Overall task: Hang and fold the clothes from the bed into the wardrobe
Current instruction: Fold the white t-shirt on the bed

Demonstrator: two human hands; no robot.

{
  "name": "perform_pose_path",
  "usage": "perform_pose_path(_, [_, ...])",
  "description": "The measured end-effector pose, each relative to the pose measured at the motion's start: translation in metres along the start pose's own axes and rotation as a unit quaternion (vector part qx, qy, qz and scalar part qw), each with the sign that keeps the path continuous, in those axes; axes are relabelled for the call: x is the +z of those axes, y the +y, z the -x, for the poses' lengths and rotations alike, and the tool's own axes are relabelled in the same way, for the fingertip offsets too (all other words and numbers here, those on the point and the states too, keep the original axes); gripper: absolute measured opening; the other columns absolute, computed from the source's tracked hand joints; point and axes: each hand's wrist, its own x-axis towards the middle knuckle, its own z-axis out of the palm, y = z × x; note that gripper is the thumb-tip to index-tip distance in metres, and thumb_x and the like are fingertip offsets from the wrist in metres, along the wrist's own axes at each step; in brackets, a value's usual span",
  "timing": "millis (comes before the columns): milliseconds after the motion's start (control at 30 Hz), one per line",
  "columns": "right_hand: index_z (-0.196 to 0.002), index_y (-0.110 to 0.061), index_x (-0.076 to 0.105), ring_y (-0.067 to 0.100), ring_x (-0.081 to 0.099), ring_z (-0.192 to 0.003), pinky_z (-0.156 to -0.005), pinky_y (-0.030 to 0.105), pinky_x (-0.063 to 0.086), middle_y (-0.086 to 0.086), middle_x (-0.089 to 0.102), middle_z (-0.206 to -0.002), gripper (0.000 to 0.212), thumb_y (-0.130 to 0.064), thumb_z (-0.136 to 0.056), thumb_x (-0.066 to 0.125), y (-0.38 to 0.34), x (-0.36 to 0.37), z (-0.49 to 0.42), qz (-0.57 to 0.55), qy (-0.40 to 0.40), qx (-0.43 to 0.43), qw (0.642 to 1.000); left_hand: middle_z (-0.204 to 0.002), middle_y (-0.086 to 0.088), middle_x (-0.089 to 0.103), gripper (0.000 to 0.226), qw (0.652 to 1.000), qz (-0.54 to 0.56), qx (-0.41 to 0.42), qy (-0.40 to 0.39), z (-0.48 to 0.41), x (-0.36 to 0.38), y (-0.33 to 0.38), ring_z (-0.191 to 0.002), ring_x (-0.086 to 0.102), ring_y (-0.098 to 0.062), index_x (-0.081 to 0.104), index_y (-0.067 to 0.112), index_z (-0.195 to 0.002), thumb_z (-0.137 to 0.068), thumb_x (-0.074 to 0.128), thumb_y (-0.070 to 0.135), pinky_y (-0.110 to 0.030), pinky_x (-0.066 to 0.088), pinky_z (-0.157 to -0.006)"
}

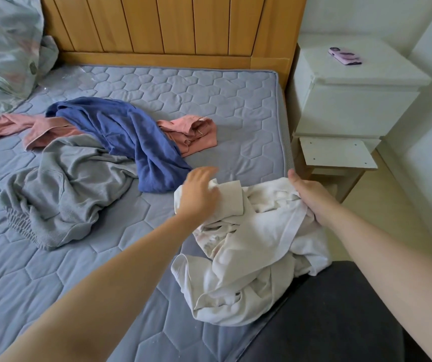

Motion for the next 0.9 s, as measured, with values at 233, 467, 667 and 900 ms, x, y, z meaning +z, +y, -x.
perform_pose_path(233, [-0.059, -0.019, 0.050, 0.018, 0.050, -0.055, -0.054, 0.025, 0.034, -0.003, 0.052, -0.056, 0.032, -0.025, -0.074, 0.077, 0.006, -0.020, -0.009, 0.154, 0.028, -0.068, 0.985, -0.128, 0.002, 0.047, 0.064, 0.909, -0.282, 0.093, -0.293, 0.001, 0.013, 0.004, -0.111, 0.050, -0.026, 0.032, 0.039, -0.137, -0.079, 0.060, 0.034, -0.034, 0.036, -0.068])
perform_pose_path(467, [-0.054, -0.017, 0.026, 0.018, 0.022, -0.052, -0.050, 0.032, 0.018, 0.000, 0.027, -0.053, 0.040, -0.020, -0.083, 0.054, -0.011, -0.033, -0.020, 0.008, 0.325, -0.127, 0.937, -0.081, -0.009, 0.056, 0.024, 0.892, -0.262, 0.364, -0.047, -0.004, -0.022, -0.025, -0.070, 0.056, -0.030, 0.065, 0.008, -0.084, -0.060, 0.065, 0.006, -0.034, 0.046, -0.057])
perform_pose_path(667, [-0.062, -0.014, 0.055, 0.017, 0.043, -0.059, -0.053, 0.023, 0.033, 0.001, 0.048, -0.059, 0.027, -0.009, -0.088, 0.052, -0.030, -0.028, -0.008, -0.060, 0.140, -0.139, 0.979, -0.092, 0.007, 0.065, 0.041, 0.840, -0.266, 0.013, -0.473, 0.000, -0.024, -0.023, -0.085, 0.060, -0.014, 0.070, 0.020, -0.096, -0.086, 0.049, 0.055, -0.024, 0.046, -0.075])
perform_pose_path(900, [-0.078, -0.012, 0.077, 0.015, 0.069, -0.082, -0.070, 0.021, 0.054, 0.004, 0.073, -0.085, 0.049, 0.022, -0.084, 0.042, -0.049, -0.032, 0.017, 0.075, -0.381, -0.094, 0.917, -0.144, 0.000, 0.038, 0.094, 0.940, -0.048, 0.091, -0.324, -0.030, -0.022, 0.029, -0.130, 0.033, -0.019, 0.026, 0.031, -0.148, -0.071, 0.080, 0.025, -0.037, 0.031, -0.108])
